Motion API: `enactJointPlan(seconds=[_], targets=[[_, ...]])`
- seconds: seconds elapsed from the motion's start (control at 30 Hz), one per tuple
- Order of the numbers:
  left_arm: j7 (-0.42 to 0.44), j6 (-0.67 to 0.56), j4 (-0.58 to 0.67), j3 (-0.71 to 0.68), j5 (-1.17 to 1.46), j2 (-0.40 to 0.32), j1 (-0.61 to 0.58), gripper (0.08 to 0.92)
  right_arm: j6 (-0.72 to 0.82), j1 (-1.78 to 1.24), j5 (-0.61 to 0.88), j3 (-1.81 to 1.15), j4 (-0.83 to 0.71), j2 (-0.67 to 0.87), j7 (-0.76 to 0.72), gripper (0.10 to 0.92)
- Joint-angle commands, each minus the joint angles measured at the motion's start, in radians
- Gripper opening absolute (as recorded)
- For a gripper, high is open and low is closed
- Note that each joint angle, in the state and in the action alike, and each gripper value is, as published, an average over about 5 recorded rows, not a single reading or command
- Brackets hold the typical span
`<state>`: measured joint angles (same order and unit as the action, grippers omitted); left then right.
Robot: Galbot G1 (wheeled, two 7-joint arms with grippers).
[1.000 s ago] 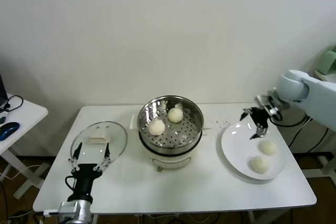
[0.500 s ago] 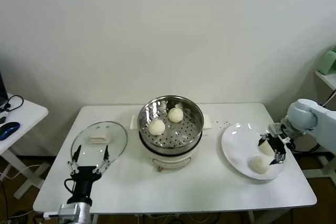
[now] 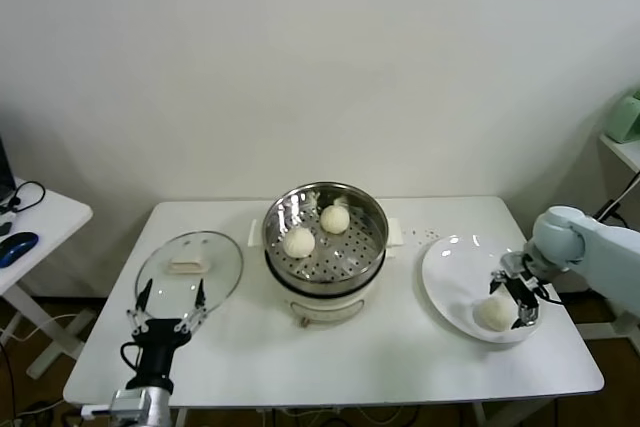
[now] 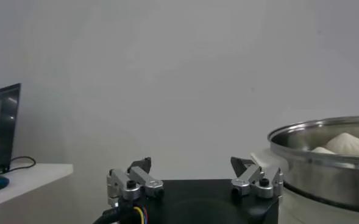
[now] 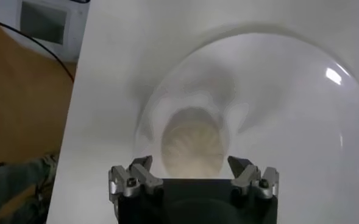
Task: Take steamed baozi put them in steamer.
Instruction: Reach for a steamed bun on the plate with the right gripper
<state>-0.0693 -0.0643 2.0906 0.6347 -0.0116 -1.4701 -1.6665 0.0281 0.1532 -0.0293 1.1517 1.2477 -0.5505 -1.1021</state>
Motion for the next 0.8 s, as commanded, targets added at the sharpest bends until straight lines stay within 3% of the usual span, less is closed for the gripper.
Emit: enactJointPlan(seconds=[0.03,0.6,0.8], targets=[[0.000,0.001,-0.002,-0.005,-0.003,0.005,0.003,0.823,-0.002,-0.018,-0.016,0.007,-0.036,-0.039,0.004,0.823],[0.000,0.004,-0.004,-0.009,-0.002,0.011,0.010,0.823,0.003,-0.019,-0.026,0.009,-0.044,-0.049,0.004,0.820],[0.000,0.004,-0.005,-0.011,-0.003,0.010,0.011,0.823,0.003,-0.018,-0.024,0.008,-0.043,-0.048,0.005,0.721]])
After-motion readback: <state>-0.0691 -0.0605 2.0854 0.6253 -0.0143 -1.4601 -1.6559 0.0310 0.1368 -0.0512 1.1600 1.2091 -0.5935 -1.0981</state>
